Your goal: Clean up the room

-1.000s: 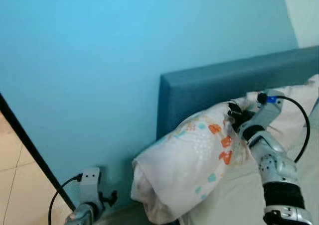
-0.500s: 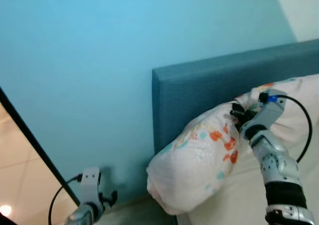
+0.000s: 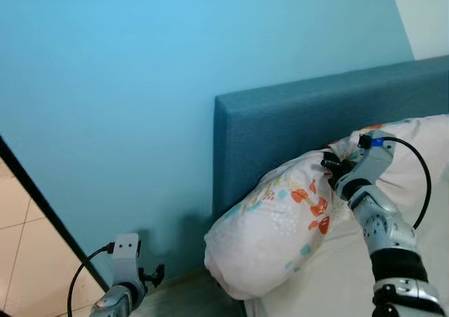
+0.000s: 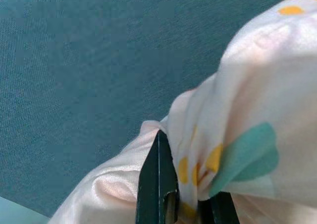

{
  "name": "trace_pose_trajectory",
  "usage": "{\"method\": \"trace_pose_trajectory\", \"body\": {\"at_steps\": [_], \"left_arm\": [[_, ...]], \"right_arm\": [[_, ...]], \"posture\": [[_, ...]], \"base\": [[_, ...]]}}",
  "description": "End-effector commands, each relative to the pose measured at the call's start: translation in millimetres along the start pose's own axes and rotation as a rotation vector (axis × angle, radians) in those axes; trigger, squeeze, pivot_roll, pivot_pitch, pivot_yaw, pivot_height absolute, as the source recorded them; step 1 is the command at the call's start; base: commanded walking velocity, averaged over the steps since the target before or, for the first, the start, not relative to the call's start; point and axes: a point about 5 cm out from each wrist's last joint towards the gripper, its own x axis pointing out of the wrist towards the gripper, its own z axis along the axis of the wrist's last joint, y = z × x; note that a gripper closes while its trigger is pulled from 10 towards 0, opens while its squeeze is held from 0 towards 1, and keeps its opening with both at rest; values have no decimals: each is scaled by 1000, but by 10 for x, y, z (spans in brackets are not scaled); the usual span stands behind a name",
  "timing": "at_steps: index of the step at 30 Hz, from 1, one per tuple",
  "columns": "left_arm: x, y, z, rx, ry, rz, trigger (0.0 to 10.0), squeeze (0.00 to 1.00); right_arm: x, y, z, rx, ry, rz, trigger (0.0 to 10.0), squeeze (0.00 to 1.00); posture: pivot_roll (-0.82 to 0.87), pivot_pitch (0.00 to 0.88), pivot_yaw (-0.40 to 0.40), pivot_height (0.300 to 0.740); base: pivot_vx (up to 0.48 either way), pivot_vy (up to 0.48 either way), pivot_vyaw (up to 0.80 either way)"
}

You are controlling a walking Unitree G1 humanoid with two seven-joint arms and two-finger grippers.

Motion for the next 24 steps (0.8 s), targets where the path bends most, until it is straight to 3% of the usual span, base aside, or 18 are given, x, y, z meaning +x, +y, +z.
{"method": "trace_pose_trajectory", "body": {"at_steps": [1, 3, 4, 5, 6, 9, 13, 15, 16, 17, 20, 22, 23, 24], "left_arm": [[-35, 39, -31, 31, -5, -16, 10000, 0], [-35, 39, -31, 31, -5, -16, 10000, 0], [-51, 67, -27, 49, -16, -24, 10000, 0], [-51, 67, -27, 49, -16, -24, 10000, 0], [-81, 113, -41, 69, -22, -31, 10000, 0], [-130, 191, -66, 98, -27, -34, 10000, 0], [-154, 233, -70, 104, -32, -31, 10000, 0], [-202, 290, -84, 117, -47, -31, 10000, 0], [-202, 290, -84, 117, -47, -31, 10000, 0], [-231, 310, -106, 131, -50, -36, 10000, 0], [-291, 335, -163, 156, -50, -46, 10000, 0], [-325, 347, -196, 165, -49, -51, 10000, 0], [-366, 369, -236, 172, -44, -52, 10000, 0], [-366, 369, -236, 172, -44, -52, 10000, 0]], "right_arm": [[24, -177, 260, -6, -99, -53, 10000, 0], [24, -177, 260, -6, -99, -53, 10000, 0], [15, -320, 347, 25, -119, -94, 10000, 0], [15, -320, 347, 25, -119, -94, 10000, 0], [-4, -448, 437, 80, -148, -123, 10000, 0], [-23, -559, 561, 137, -191, -128, 10000, 0], [-25, -582, 644, 158, -218, -118, 10000, 0], [-50, -655, 815, 246, -298, -106, 10000, 0], [-50, -655, 815, 246, -298, -106, 10000, 0], [-79, -709, 847, 310, -333, -103, 10000, 0], [-129, -813, 765, 381, -340, -123, 10000, 0], [-153, -869, 635, 372, -294, -162, 10000, 0], [-191, -928, 446, 339, -215, -216, 10000, 0], [-191, -928, 446, 339, -215, -216, 10000, 0]], "posture": [[11, 57, -31, 740], [11, 57, -31, 740], [19, 73, -28, 740], [19, 73, -28, 740], [37, 109, -21, 740], [51, 128, -20, 740], [68, 159, -15, 740], [93, 205, -11, 740], [93, 205, -11, 740], [103, 218, -12, 740], [114, 240, -9, 740], [119, 254, -5, 740], [130, 275, -2, 740], [130, 275, -2, 740]], "base": [[0, 0, 0], [0, 0, 0], [0, 0, 0], [0, 0, 0], [0, 0, 0], [0, 0, 0], [0, 0, 0], [0, 0, 0], [0, 0, 0], [0, 0, 0], [0, 0, 0], [0, 0, 0], [0, 0, 0], [0, 0, 0]]}}
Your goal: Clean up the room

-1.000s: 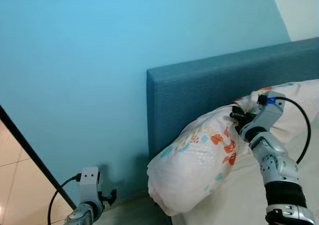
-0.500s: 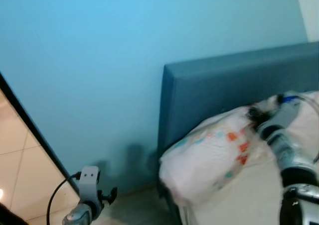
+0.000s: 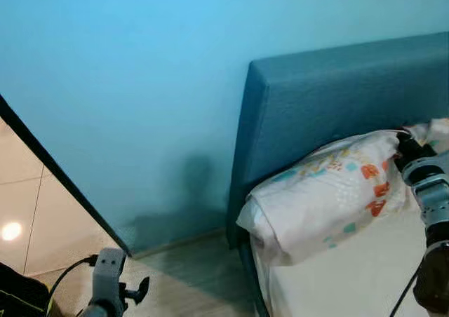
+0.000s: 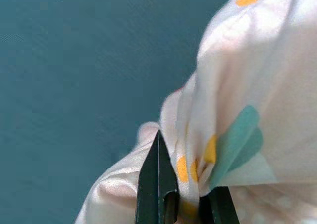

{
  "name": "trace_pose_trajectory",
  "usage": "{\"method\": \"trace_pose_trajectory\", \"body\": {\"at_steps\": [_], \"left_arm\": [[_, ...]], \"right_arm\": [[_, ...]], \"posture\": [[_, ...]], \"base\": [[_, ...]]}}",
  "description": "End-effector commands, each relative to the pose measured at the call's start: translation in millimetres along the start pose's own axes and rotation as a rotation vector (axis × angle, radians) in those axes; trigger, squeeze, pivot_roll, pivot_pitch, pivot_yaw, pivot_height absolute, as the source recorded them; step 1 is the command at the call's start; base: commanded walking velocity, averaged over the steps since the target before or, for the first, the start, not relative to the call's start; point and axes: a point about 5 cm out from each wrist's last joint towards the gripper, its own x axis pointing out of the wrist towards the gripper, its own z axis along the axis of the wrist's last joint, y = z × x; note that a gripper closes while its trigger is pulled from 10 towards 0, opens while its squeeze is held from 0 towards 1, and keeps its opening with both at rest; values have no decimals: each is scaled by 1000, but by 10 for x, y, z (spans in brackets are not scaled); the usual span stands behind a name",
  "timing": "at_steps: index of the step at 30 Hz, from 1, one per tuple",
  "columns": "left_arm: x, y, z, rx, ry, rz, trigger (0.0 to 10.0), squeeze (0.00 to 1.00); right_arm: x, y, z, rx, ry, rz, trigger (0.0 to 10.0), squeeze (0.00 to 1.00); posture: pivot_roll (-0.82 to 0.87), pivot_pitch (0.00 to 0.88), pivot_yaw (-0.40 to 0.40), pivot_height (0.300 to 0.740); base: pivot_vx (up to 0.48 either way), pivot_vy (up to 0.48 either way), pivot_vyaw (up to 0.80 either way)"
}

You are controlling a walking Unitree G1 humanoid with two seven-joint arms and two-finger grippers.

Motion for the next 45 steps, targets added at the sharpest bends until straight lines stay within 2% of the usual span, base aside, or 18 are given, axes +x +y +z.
{"method": "trace_pose_trajectory", "body": {"at_steps": [1, 2, 7, 8, 9, 10, 15, 18, 20, 21, 23, 26, 28, 29, 35, 37, 41, 45], "left_arm": [[-91, 51, -95, 23, 29, -6, 10000, 0], [-137, 82, -124, 27, 34, -3, 10000, 0], [-199, 119, -154, 32, 39, -3, 10000, 0], [-217, 127, -160, 36, 40, -6, 10000, 0], [-217, 129, -145, 33, 35, -6, 10000, 0], [-212, 128, -131, 30, 30, -6, 10000, 0], [-204, 118, -106, 26, 21, -7, 10000, 0], [-166, 59, -48, 19, 1, -20, 10000, 0], [-166, 59, -48, 19, 1, -20, 10000, 0], [-154, 40, -40, 11, -3, -24, 10000, 0], [-113, 1, -20, -6, -9, -34, 10000, 0], [-100, -14, -8, -11, -11, -38, 10000, 0], [-57, -32, 33, -17, -18, -43, 10000, 0], [-37, -36, 40, -21, -14, -42, 10000, 0], [21, -60, 55, -31, -2, -40, 10000, 0], [21, -60, 55, -31, -2, -40, 10000, 0], [119, -168, 97, -52, 7, -60, 10000, 0], [178, -238, 120, -60, 20, -84, 10000, 0]], "right_arm": [[-95, -188, -126, -78, 55, -77, 10000, 0], [-161, -298, -226, -114, 98, -121, 10000, 0], [-235, -410, -312, -149, 138, -156, 10000, 0], [-258, -453, -324, -173, 152, -181, 10000, 231], [-282, -507, -312, -219, 163, -224, 10000, 965], [-298, -543, -298, -250, 169, -256, 10000, 1000], [-311, -582, -261, -300, 173, -290, 10000, 1000], [-386, -736, -137, -470, 201, -409, 10000, 1000], [-386, -736, -137, -470, 201, -409, 10000, 1000], [-460, -842, -150, -543, 258, -475, 10000, 1000], [-645, -1051, -256, -596, 394, -579, 10000, 1000], [-713, -1117, -296, -605, 443, -601, 10000, 1000], [-866, -1251, -366, -594, 530, -625, 10000, 1000], [-963, -1312, -467, -557, 585, -623, 10000, 1000], [-1214, -1449, -709, -478, 681, -646, 10000, 1000], [-1214, -1449, -709, -478, 681, -646, 10000, 1000], [-1474, -1650, -704, -468, 671, -766, 10000, 1000], [-1511, -1702, -605, -480, 650, -806, 10000, 1000]], "posture": [[137, 285, 2, 740], [143, 301, 9, 740], [148, 309, 16, 740], [150, 314, 16, 740], [148, 318, 17, 740], [148, 318, 17, 740], [148, 318, 17, 740], [140, 303, 11, 740], [140, 303, 11, 740], [137, 296, 7, 740], [130, 271, -3, 740], [130, 269, -5, 740], [117, 248, -15, 740], [92, 210, -30, 740], [71, 163, -42, 740], [71, 163, -42, 740], [46, 84, -48, 740], [29, 38, -54, 740]], "base": [[0, 0, 0], [0, 0, 0], [0, 0, 0], [0, 0, 0], [0, 0, 0], [0, 0, 0], [0, 0, 0], [0, 0, 0], [0, 0, 0], [0, 0, 0], [0, 0, 0], [0, 0, 0], [0, 0, 0], [0, 0, 0], [0, 0, 0], [0, 0, 0], [0, 0, 0], [0, 0, 0]]}}
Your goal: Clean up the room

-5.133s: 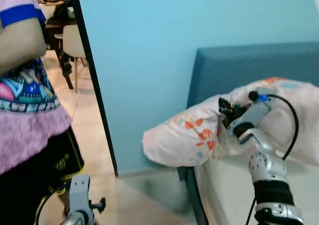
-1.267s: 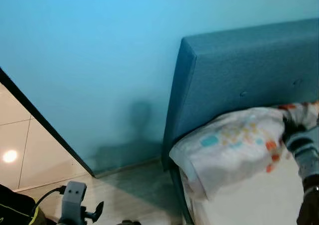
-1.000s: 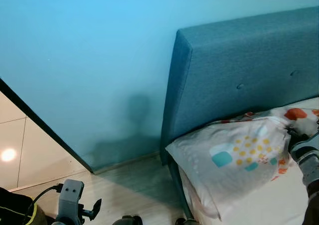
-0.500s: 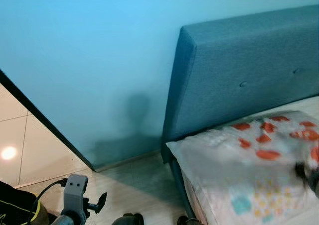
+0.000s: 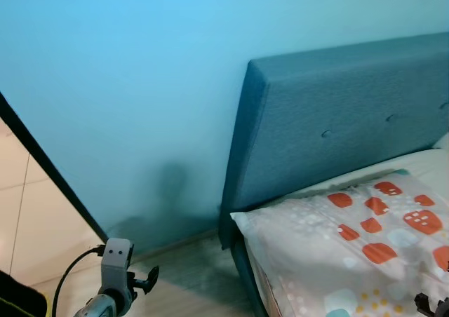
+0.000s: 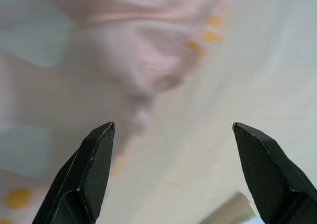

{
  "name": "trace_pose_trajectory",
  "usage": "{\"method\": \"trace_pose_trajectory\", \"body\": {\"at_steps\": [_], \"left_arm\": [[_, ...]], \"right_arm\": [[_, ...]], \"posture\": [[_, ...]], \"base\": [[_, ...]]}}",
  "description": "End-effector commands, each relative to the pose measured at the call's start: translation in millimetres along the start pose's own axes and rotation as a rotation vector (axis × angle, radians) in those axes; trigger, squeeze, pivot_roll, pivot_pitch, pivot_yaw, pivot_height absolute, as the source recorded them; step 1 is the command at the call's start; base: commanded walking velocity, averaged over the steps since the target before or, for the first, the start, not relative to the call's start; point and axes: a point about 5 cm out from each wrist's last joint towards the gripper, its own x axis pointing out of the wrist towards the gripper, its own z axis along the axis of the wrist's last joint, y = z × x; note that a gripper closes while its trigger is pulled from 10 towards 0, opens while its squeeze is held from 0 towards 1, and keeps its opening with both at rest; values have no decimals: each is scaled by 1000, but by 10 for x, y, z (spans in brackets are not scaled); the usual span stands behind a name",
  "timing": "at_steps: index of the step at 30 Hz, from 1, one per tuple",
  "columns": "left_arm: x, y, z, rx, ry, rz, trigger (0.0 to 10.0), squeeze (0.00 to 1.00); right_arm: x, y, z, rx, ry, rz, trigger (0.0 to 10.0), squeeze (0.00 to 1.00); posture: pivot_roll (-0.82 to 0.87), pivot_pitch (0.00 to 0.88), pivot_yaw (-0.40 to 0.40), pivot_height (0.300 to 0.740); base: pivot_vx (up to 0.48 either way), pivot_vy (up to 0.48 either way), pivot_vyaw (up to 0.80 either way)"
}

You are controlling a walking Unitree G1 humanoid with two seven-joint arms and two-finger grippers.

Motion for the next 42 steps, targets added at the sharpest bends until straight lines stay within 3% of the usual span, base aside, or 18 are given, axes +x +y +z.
{"method": "trace_pose_trajectory", "body": {"at_steps": [1, 2, 3, 5, 6, 7, 8, 9, 11, 12, 13, 14, 18, 21, 24, 32, 40, 42], "left_arm": [[0, -65, -109, -21, 54, -17, 10000, 0], [31, -86, -97, -23, 63, -22, 10000, 0], [50, -96, -94, -24, 73, -22, 10000, 0], [50, -96, -94, -24, 73, -22, 10000, 0], [78, -93, -97, -27, 99, -2, 10000, 0], [78, -93, -97, -27, 99, -2, 10000, 0], [84, -85, -114, -18, 124, 14, 10000, 0], [84, -85, -114, -18, 124, 14, 10000, 0], [90, -71, -141, -3, 162, 38, 10000, 0], [90, -71, -141, -3, 162, 38, 10000, 0], [81, -47, -180, 0, 201, 65, 10000, 0], [81, -47, -180, 0, 201, 65, 10000, 0], [29, -14, -289, -6, 264, 101, 10000, 0], [-2, -4, -347, -9, 294, 115, 10000, 0], [-142, -16, -597, -2, 414, 135, 10000, 0], [-264, -58, -794, 37, 507, 130, 10000, 0], [-273, -42, -800, 34, 511, 147, 10000, 0], [-239, 36, -720, 14, 485, 188, 10000, 0]], "right_arm": [[-17, -114, 33, 24, -9, -39, 10000, 1000], [-28, -147, 92, 35, -32, -56, 10000, 957], [-39, -165, 164, 47, -69, -67, 10000, 655], [-39, -165, 164, 47, -69, -67, 10000, 655], [-53, 4, 350, 104, -197, 17, 10000, 0], [-53, 4, 350, 104, -197, 17, 10000, 0], [-69, 215, 439, 135, -273, 133, 10000, 0], [-69, 215, 439, 135, -273, 133, 10000, 0], [-119, 616, 513, 167, -362, 333, 10000, 0], [-119, 616, 513, 167, -362, 333, 10000, 0], [-149, 951, 438, 188, -364, 456, 10000, 0], [-149, 951, 438, 188, -364, 456, 10000, 0], [-167, 1281, 227, 174, -313, 538, 10000, 0], [-184, 1392, 153, 166, -300, 573, 10000, 0], [-259, 1710, -90, 130, -260, 671, 10000, 0], [-237, 1737, -294, 50, -224, 606, 10000, 0], [-189, 1634, -336, 70, -204, 531, 10000, 0], [-279, 1805, -412, 4, -185, 736, 10000, 0]], "posture": [[29, 38, -54, 740], [19, 14, -55, 740], [16, 8, -55, 740], [16, 8, -55, 740], [-5, 0, -50, 740], [-5, 0, -50, 740], [-7, 0, -48, 740], [-7, 0, -48, 740], [-6, 0, -48, 740], [-6, 0, -48, 740], [-4, 0, -47, 740], [-4, 0, -47, 740], [1, 0, -47, 740], [2, 0, -47, 740], [0, 0, -41, 740], [-2, 0, -40, 740], [0, 0, -39, 740], [4, 0, -31, 740]], "base": [[0, 0, 0], [0, 0, 0], [0, 0, 0], [0, 0, 0], [0, 0, 0], [0, 0, 0], [0, 0, 0], [0, 0, 0], [0, 0, 0], [0, 0, 0], [0, 0, 0], [0, 0, 0], [0, 0, 0], [0, 0, 0], [0, 0, 0], [0, 0, 0], [0, 0, 0], [0, 0, 0]]}}
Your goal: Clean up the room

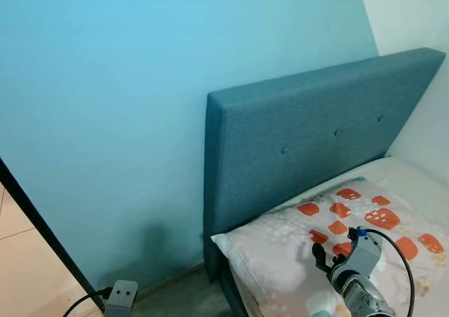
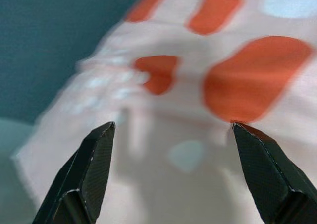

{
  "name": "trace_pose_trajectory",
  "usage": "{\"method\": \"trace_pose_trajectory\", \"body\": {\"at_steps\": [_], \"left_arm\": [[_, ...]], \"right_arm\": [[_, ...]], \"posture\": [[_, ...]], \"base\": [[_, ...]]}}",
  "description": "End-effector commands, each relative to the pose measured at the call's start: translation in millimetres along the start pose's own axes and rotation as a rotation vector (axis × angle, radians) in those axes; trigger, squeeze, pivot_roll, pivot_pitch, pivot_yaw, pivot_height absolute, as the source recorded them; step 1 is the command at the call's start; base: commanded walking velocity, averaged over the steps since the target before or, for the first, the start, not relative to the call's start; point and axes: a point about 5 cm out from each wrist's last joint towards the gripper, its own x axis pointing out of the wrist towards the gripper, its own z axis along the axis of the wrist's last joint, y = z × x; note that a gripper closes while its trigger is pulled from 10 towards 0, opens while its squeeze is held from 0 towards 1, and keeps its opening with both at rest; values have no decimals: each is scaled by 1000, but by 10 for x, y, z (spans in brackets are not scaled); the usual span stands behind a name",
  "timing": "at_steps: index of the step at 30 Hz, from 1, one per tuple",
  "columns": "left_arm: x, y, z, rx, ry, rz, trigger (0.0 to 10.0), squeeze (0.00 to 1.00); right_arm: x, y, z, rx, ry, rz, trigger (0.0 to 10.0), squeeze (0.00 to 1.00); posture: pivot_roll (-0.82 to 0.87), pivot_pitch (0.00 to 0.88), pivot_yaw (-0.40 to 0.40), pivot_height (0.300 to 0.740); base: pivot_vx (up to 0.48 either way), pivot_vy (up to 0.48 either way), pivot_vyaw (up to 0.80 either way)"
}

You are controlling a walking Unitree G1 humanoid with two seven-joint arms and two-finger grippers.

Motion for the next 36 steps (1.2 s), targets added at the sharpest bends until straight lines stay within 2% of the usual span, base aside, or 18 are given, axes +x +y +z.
{"method": "trace_pose_trajectory", "body": {"at_steps": [1, 2, 3, 6, 7, 9, 14, 24, 30, 36], "left_arm": [[2, 48, 35, -19, 0, 22, 10000, 0], [2, 48, 35, -19, 0, 22, 10000, 0], [4, 74, 69, -28, -8, 36, 10000, 0], [4, 79, 77, -30, -9, 39, 10000, 0], [6, 81, 89, -33, -12, 44, 10000, 0], [10, 75, 105, -35, -15, 48, 10000, 0], [19, 32, 103, -36, -10, 47, 10000, 0], [22, -6, 112, 20, -24, 18, 10000, 0], [18, 18, 105, 35, -19, 31, 10000, 0], [14, 32, 101, 31, -20, 32, 10000, 0]], "right_arm": [[1, 122, -73, -25, 30, 122, 10000, 0], [1, 122, -73, -25, 30, 122, 10000, 0], [3, 307, -106, -121, 59, 287, 10000, 0], [3, 353, -113, -156, 67, 325, 10000, 0], [-3, 453, -139, -232, 88, 403, 10000, 0], [-15, 603, -171, -312, 108, 506, 10000, 0], [-6, 730, -161, -351, 104, 556, 10000, 0], [11, 738, -74, -348, 65, 531, 10000, 0], [-6, 704, -79, -350, 64, 521, 10000, 0], [-15, 681, -108, -363, 76, 516, 10000, 0]], "posture": [[4, 0, -31, 740], [4, 0, -31, 740], [1, 0, -28, 740], [1, 0, -28, 740], [1, 0, -28, 740], [2, 0, -31, 740], [2, 0, -30, 740], [2, 0, -19, 740], [1, 0, -17, 740], [2, 0, -12, 740]], "base": [[0, 0, 0], [0, 0, 0], [0, 0, 0], [0, 0, 0], [0, 0, 0], [0, 0, 0], [0, 0, 0], [0, 0, 0], [0, 451, 0], [0, 0, 0]]}}
